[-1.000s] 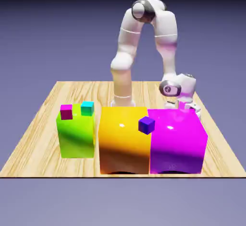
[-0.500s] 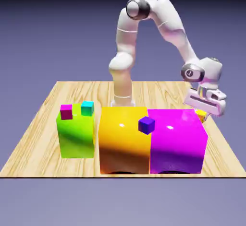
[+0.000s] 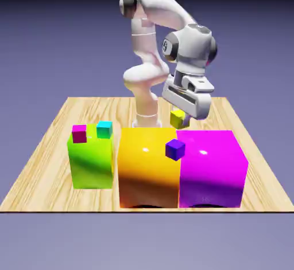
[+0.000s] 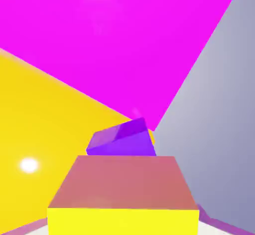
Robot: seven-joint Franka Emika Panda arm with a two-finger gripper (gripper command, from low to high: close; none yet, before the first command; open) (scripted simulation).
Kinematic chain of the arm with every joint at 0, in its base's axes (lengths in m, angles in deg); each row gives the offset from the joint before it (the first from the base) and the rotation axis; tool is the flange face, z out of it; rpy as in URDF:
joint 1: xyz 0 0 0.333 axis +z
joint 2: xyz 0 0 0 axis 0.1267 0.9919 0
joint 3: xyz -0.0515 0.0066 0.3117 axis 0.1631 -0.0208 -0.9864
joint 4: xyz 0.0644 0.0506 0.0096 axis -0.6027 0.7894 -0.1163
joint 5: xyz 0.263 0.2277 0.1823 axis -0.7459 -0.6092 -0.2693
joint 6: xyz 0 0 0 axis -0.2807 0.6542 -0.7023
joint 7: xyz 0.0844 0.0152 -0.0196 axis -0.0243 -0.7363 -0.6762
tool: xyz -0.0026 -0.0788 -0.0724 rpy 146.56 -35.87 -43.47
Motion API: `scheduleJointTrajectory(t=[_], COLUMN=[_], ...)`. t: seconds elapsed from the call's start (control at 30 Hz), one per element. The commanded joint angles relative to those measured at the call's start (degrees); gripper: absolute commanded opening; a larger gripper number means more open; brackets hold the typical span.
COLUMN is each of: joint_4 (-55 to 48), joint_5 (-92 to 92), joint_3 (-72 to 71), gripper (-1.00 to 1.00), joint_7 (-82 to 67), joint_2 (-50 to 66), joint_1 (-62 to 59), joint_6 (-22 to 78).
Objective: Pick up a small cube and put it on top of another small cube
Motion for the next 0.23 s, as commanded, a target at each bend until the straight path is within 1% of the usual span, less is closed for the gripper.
scheduleJointTrajectory(t=[0.0, 0.07, 0.1, 0.13, 0.17, 0.2], joint_4=[1.4, 4.2, 4.4, 4.4, 4.4, 3.0], joint_5=[-0.3, -0.7, -0.8, -0.8, -0.8, -0.6], joint_3=[0.3, 0.8, 0.9, 0.9, 0.9, 0.6], gripper=[-1.00, -1.00, -1.00, 1.00, 1.00, 1.00], joint_7=[-0.2, -0.5, -0.5, -0.5, -0.5, -0.4], joint_2=[1.1, 3.4, 3.6, 3.6, 3.6, 2.5], joint_1=[-0.2, -0.7, -0.7, -0.7, -0.7, -0.5], joint_6=[-2.6, -7.5, -8.0, -8.0, -8.0, -5.5])
